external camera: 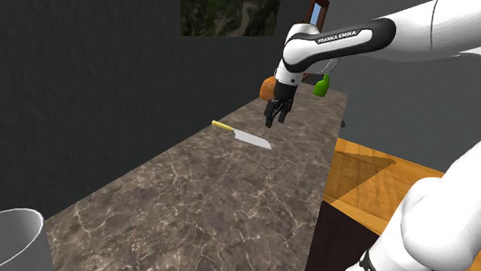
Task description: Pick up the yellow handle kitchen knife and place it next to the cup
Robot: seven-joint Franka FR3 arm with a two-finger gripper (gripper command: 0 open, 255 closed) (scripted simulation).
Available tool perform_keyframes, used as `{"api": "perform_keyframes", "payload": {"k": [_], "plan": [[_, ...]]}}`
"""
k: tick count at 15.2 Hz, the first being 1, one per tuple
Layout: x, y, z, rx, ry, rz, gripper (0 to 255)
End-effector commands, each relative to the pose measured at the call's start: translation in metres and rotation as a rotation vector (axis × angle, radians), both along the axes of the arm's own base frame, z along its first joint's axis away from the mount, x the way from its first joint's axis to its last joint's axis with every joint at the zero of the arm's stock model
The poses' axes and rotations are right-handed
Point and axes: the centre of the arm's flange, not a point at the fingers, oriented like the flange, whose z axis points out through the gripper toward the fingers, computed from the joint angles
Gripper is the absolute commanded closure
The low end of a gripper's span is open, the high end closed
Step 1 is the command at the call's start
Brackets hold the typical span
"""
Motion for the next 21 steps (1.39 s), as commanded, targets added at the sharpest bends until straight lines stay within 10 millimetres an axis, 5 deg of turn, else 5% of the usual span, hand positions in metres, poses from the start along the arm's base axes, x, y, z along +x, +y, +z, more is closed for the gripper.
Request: {"api": "perform_keyframes", "payload": {"k": [1,15,21], "plan": [[0.024,-0.01,-0.013,0.01,0.005,0.029,0],[0.191,-0.047,-0.106,0.084,0.038,0.216,0],[0.197,-0.044,-0.136,0.088,0.039,0.224,0]]}}
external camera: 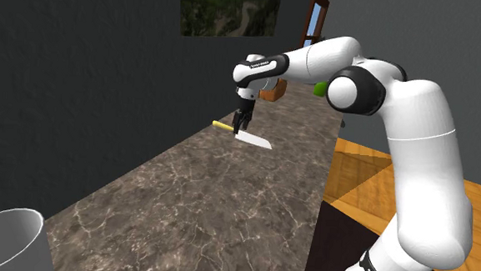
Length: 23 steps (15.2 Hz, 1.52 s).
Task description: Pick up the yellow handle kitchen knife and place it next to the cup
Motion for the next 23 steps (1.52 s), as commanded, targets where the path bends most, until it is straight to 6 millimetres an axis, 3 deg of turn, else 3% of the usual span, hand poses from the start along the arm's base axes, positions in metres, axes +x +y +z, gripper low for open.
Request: {"api": "perform_keyframes", "payload": {"k": [1,3,10,11,20,23], "plan": [[0.0,0.002,-0.01,0.0,0.0,0.0,0],[-0.001,0.003,-0.018,0.0,0.0,0.0,0],[-0.001,0.003,-0.018,0.0,0.0,0.0,0],[-0.001,0.003,-0.018,0.0,0.0,0.0,255],[-0.001,0.003,-0.018,0.0,0.0,0.0,255],[-0.001,0.003,-0.002,0.0,0.0,0.0,255]]}}
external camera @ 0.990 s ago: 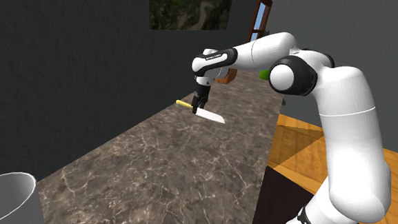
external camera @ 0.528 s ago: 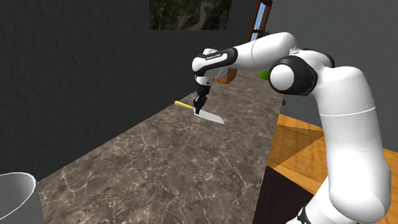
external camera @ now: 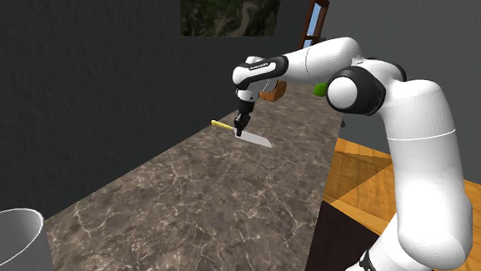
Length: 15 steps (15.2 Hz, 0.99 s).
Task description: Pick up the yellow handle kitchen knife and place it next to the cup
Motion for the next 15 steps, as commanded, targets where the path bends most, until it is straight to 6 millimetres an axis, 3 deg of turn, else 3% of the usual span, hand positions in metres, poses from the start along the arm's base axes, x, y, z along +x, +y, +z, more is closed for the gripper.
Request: {"api": "perform_keyframes", "payload": {"k": [1,15], "plan": [[0.0,-0.001,0.01,0.0,0.0,0.0,255],[0.0,-0.001,0.084,0.0,0.0,0.0,255]]}}
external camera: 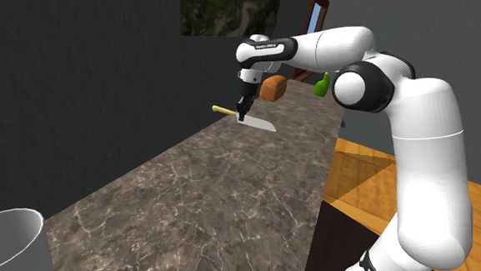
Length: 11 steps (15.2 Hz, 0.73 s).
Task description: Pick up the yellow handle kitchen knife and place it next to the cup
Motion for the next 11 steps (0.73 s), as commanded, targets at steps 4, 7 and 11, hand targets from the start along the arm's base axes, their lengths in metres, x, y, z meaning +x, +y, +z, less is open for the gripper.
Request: {"api": "perform_keyframes", "payload": {"k": [4,7,11], "plan": [[0.0,0.0,0.025,0.0,0.001,0.0,255],[0.0,0.0,0.041,0.0,0.001,0.0,255],[0.0,0.0,0.062,0.0,0.001,0.0,255]]}}
